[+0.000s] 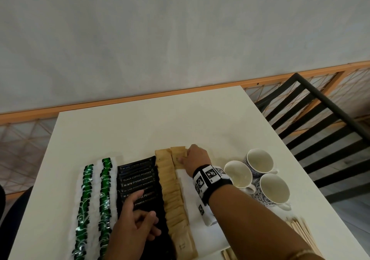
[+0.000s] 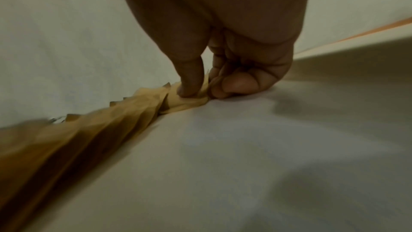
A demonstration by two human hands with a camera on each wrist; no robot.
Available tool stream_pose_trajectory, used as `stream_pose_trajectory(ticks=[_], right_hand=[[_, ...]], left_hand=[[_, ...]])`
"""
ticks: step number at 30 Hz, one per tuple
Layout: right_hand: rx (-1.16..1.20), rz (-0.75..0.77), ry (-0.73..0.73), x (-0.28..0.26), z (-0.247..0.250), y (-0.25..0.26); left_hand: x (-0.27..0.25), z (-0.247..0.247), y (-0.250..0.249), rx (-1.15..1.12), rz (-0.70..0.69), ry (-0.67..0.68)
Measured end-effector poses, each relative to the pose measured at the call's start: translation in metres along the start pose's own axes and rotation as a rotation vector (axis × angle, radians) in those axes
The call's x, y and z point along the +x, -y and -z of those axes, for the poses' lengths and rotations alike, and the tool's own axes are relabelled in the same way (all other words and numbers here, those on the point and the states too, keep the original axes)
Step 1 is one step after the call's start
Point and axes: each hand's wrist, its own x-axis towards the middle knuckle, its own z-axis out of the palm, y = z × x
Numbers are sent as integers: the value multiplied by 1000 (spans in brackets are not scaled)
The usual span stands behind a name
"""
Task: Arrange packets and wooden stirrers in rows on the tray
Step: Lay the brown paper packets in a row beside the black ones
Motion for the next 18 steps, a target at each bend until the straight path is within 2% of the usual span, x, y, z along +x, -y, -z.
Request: stream_pose_trajectory(ticks=[8, 13, 16, 18], right_hand=[[-239, 111, -35, -5, 0, 3], [-258, 130, 17, -7, 3, 4], [-231, 104, 10, -16, 6, 2], [-242, 146, -2, -27, 10, -2]], left_hand=[[0, -1, 0, -9, 30, 6], [-3, 1, -2, -5, 16, -6], [-4, 1, -3, 16, 8, -18], [-8, 1, -4, 38, 2, -5]])
